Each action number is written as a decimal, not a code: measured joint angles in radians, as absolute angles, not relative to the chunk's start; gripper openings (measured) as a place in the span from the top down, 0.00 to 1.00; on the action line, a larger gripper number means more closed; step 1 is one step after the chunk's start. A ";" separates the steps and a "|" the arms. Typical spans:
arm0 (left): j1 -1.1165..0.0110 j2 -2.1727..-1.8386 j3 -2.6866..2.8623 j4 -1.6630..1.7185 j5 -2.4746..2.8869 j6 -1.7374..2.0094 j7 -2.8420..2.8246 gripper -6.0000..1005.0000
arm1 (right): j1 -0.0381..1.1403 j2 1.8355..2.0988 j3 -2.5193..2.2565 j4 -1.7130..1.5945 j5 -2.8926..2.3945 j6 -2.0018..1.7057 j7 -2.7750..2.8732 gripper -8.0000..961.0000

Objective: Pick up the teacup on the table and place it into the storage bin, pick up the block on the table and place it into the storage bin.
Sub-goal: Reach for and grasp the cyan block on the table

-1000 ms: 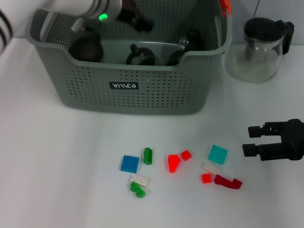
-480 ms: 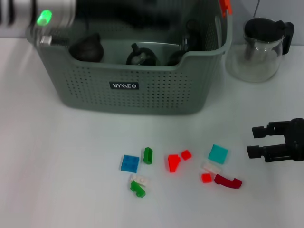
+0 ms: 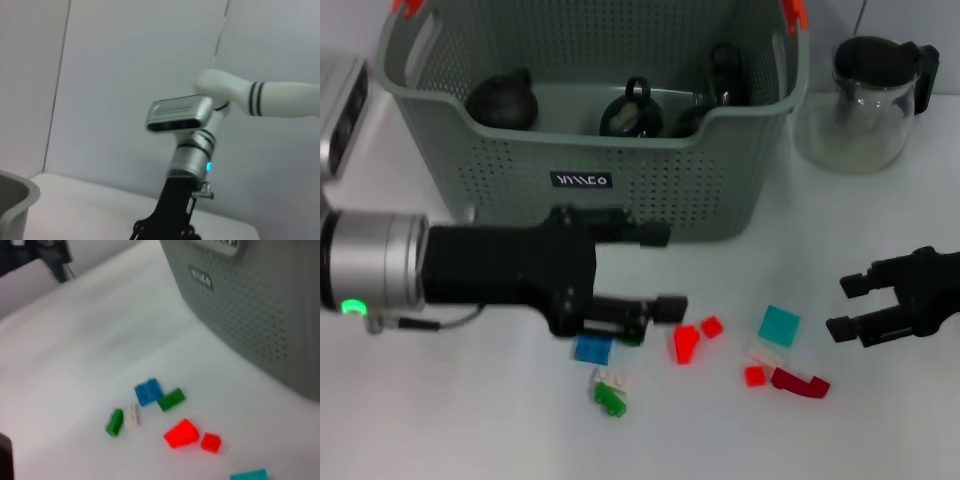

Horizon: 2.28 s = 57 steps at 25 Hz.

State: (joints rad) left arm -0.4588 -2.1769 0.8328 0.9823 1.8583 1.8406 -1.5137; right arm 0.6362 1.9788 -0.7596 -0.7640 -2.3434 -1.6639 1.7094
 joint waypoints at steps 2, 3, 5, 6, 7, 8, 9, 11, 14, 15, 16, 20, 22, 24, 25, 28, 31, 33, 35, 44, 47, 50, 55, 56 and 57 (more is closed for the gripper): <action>-0.446 -2.177 0.827 0.939 1.857 1.846 -1.448 0.15 | 0.670 1.989 -0.760 -0.765 -2.402 -1.651 1.723 0.15; -0.441 -2.178 0.826 0.919 1.862 1.848 -1.417 0.15 | 0.702 2.001 -0.759 -0.766 -2.456 -1.637 1.738 0.15; -0.436 -2.178 0.823 0.885 1.884 1.851 -1.349 0.14 | 0.717 2.005 -0.759 -0.766 -2.478 -1.631 1.744 0.15; -0.435 -2.178 0.820 0.874 1.895 1.851 -1.327 0.14 | 0.733 2.010 -0.760 -0.766 -2.503 -1.625 1.752 0.15; -0.435 -2.178 0.818 0.858 1.910 1.851 -1.289 0.14 | 0.751 2.015 -0.761 -0.767 -2.530 -1.617 1.760 0.15; -0.434 -2.178 0.816 0.840 1.922 1.848 -1.258 0.14 | 0.765 2.020 -0.762 -0.767 -2.550 -1.611 1.767 0.15; -0.434 -2.178 0.815 0.825 1.930 1.844 -1.234 0.14 | 0.780 2.025 -0.765 -0.767 -2.571 -1.601 1.774 0.15; -0.434 -2.178 0.810 0.789 1.937 1.829 -1.188 0.14 | 0.801 2.037 -0.776 -0.767 -2.599 -1.575 1.788 0.15; -0.434 -2.178 0.800 0.752 1.938 1.808 -1.158 0.14 | 0.823 2.056 -0.814 -0.766 -2.613 -1.538 1.805 0.15; -0.436 -2.177 0.800 0.744 1.939 1.804 -1.154 0.14 | 0.828 2.062 -0.831 -0.766 -2.614 -1.523 1.809 0.15; -0.438 -2.176 0.803 0.739 1.945 1.804 -1.151 0.14 | 0.833 2.069 -0.847 -0.763 -2.614 -1.506 1.813 0.15; -0.441 -2.177 0.810 0.735 1.969 1.810 -1.122 0.14 | 0.845 2.086 -0.906 -0.752 -2.614 -1.450 1.835 0.15; -0.441 -2.177 0.810 0.734 1.979 1.811 -1.105 0.14 | 0.848 2.093 -0.926 -0.750 -2.612 -1.429 1.845 0.15; -0.441 -2.177 0.811 0.733 1.991 1.810 -1.095 0.14 | 0.851 2.097 -0.942 -0.740 -2.607 -1.414 1.852 0.15; -0.441 -2.177 0.812 0.733 1.998 1.808 -1.089 0.14 | 0.854 2.098 -0.950 -0.733 -2.603 -1.404 1.855 0.15; -0.443 -2.178 0.816 0.722 2.019 1.801 -1.052 0.14 | 0.861 2.098 -0.969 -0.706 -2.591 -1.380 1.860 0.15; -0.444 -2.177 0.816 0.714 2.030 1.793 -1.035 0.14 | 0.866 2.099 -0.976 -0.689 -2.588 -1.364 1.861 0.15; -0.445 -2.177 0.816 0.713 2.032 1.787 -1.034 0.14 | 0.868 2.100 -0.978 -0.682 -2.588 -1.359 1.863 0.15; -0.446 -2.177 0.816 0.712 2.033 1.781 -1.034 0.14 | 0.872 2.100 -0.980 -0.670 -2.588 -1.352 1.863 0.15; -0.445 -2.177 0.807 0.712 2.032 1.776 -1.039 0.14 | 0.879 2.100 -1.007 -0.625 -2.588 -1.298 1.863 0.15; -0.445 -2.177 0.804 0.712 2.030 1.776 -1.041 0.14 | 0.879 2.100 -1.008 -0.622 -2.588 -1.292 1.862 0.15; -0.445 -2.177 0.803 0.712 2.027 1.775 -1.041 0.14 | 0.879 2.100 -1.010 -0.620 -2.589 -1.290 1.862 0.15; -0.445 -2.177 0.803 0.711 2.025 1.768 -1.041 0.14 | 0.879 2.100 -1.011 -0.611 -2.593 -1.289 1.862 0.15; -0.445 -2.177 0.802 0.711 2.025 1.765 -1.041 0.14 | 0.879 2.100 -1.012 -0.611 -2.594 -1.289 1.862 0.15; -0.445 -2.177 0.802 0.711 2.025 1.763 -1.041 0.14 | 0.879 2.100 -1.013 -0.611 -2.594 -1.288 1.862 0.15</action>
State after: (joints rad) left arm -0.4448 -2.1767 0.8022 0.7107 2.0249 1.7631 -1.0415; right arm 0.8790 2.1000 -1.0134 -0.6109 -2.5944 -1.2884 1.8622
